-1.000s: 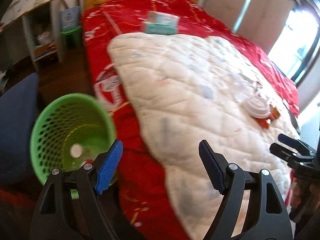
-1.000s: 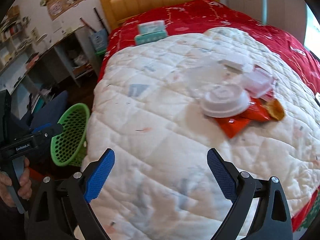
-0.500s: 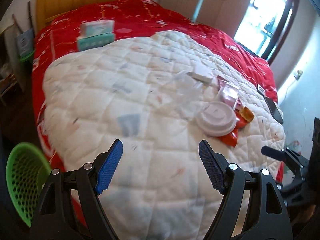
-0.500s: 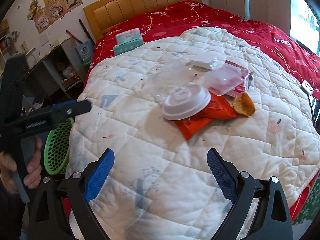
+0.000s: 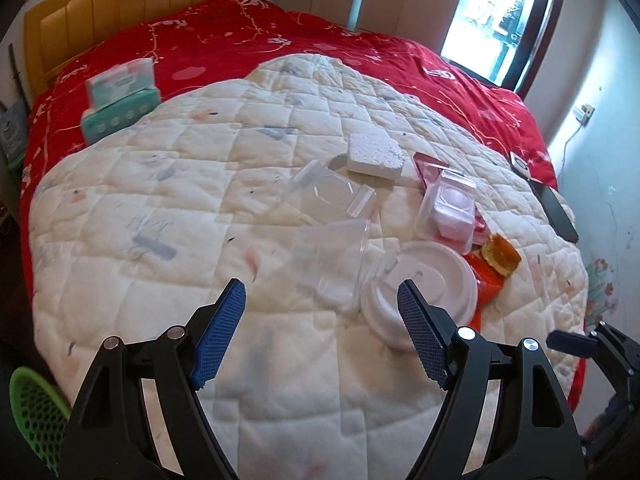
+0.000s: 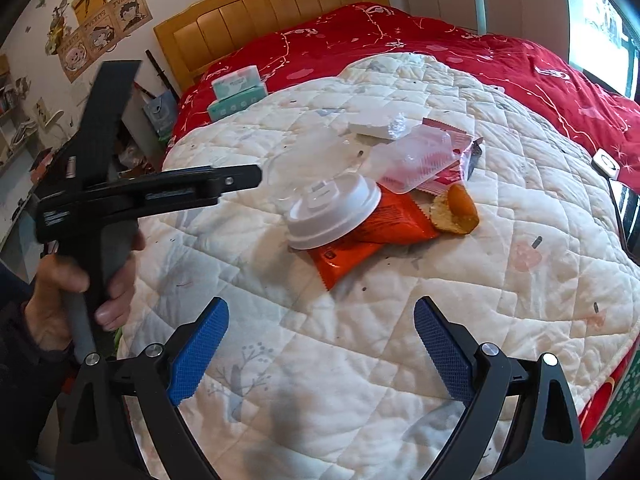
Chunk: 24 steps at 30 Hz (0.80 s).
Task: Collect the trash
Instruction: 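Grasp the clear plastic box with the left tool while the right tool grasps the white cup lid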
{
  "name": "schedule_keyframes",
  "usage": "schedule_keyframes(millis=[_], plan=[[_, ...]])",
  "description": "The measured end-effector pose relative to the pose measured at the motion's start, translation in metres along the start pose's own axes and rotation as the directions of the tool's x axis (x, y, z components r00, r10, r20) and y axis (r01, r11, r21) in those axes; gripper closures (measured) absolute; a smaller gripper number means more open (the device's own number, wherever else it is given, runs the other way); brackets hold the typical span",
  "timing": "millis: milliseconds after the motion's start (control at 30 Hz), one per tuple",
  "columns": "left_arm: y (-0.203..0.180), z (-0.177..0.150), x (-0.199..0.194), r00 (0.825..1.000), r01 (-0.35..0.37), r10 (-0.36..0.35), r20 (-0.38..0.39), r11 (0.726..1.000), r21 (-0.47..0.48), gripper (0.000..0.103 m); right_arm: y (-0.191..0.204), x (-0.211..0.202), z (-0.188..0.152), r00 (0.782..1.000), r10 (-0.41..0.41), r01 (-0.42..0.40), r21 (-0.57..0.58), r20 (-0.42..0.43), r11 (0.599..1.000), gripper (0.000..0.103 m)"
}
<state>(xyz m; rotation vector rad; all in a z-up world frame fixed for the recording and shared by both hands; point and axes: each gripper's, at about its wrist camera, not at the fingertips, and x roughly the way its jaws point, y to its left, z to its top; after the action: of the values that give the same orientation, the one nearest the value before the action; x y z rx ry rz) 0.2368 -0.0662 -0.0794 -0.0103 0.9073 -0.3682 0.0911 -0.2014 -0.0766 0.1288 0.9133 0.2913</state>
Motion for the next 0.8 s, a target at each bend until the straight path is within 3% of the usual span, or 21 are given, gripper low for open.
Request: schedule_keyframes(millis=[400,533,667,800], plan=[[0.004,0.013,0.042,0.998,0.045,-0.046,-0.034,0.998,-0.035,0.029,-0.013,0.004,0.000,1.000,-0.005,0.005,0.020,-0.003,1.000,0.012],[0.004,0.014,0.048,0.998,0.048,-0.049,-0.030,0.998,-0.030,0.037,-0.016,0.006,0.001,1.000,-0.006,0.006,0.021,-0.005,1.000,0.012],[0.001,0.015,0.050,0.998,0.053,-0.054,-0.023,0.998,-0.017,0.056,-0.017,0.008,0.001,1.000,-0.007,0.007,0.023,-0.007,1.000,0.012],[0.001,0.013,0.045,1.000,0.027,-0.027,0.002,1.000,-0.009,0.057,-0.018,0.008,0.003,1.000,-0.010,0.010,0.020,-0.008,1.000,0.012]])
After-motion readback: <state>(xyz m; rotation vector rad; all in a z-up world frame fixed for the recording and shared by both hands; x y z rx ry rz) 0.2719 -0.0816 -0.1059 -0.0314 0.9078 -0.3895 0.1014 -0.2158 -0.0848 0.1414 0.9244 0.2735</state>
